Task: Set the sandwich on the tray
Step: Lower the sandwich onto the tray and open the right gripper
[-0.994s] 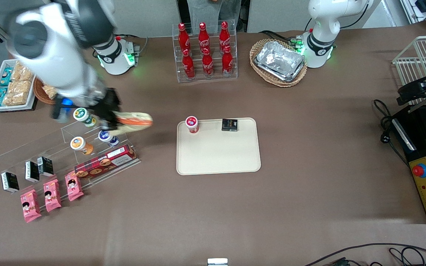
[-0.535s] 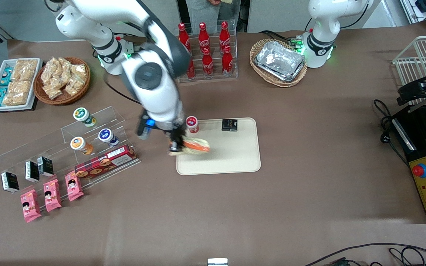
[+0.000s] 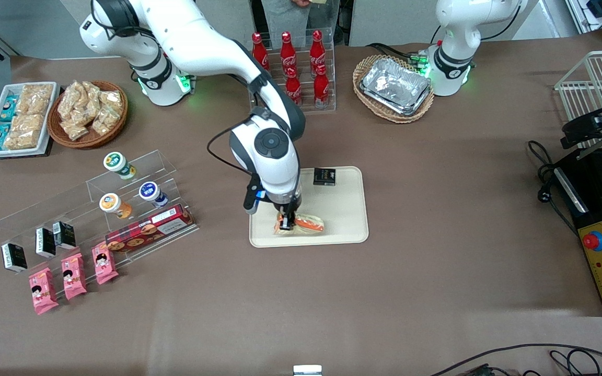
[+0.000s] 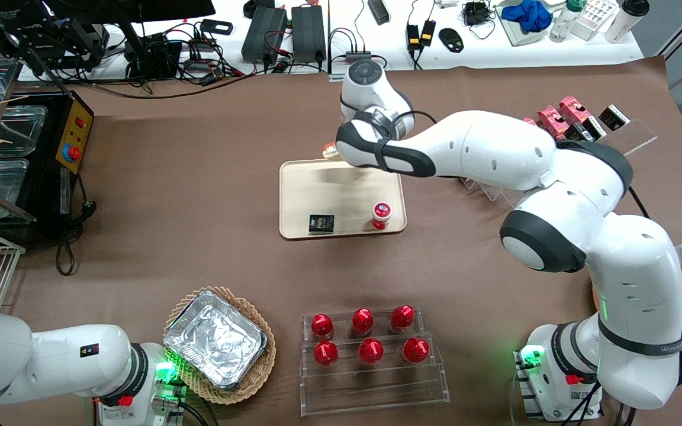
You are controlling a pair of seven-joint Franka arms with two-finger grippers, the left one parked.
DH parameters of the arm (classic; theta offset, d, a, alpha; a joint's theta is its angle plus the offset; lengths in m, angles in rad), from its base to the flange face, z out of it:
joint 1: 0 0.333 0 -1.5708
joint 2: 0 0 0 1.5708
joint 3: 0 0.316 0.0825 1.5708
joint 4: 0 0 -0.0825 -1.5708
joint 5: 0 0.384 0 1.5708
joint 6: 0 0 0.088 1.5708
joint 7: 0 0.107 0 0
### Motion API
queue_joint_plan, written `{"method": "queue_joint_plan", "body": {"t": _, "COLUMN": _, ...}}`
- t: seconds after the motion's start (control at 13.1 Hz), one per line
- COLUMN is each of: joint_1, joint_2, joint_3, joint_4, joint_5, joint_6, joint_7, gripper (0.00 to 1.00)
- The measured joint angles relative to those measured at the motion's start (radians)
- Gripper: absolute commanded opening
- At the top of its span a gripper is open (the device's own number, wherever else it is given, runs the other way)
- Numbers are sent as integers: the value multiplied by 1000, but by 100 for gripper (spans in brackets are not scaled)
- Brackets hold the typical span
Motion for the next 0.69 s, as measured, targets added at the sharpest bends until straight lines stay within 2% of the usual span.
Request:
{"method": "queue_joint_plan", "body": {"t": 0.54, "joint_1": -1, "joint_2": 81, "joint_3": 33, "joint_4": 10, "joint_5": 0, "joint_6": 36, "joint_7": -44, "gripper": 8}}
{"method": "queue_joint_plan", "body": {"t": 0.69, "joint_1": -7, "joint_2": 98, "joint_3": 48, "joint_4": 11, "joint_5": 0, "joint_6": 55, "joint_7": -53, "gripper": 11}}
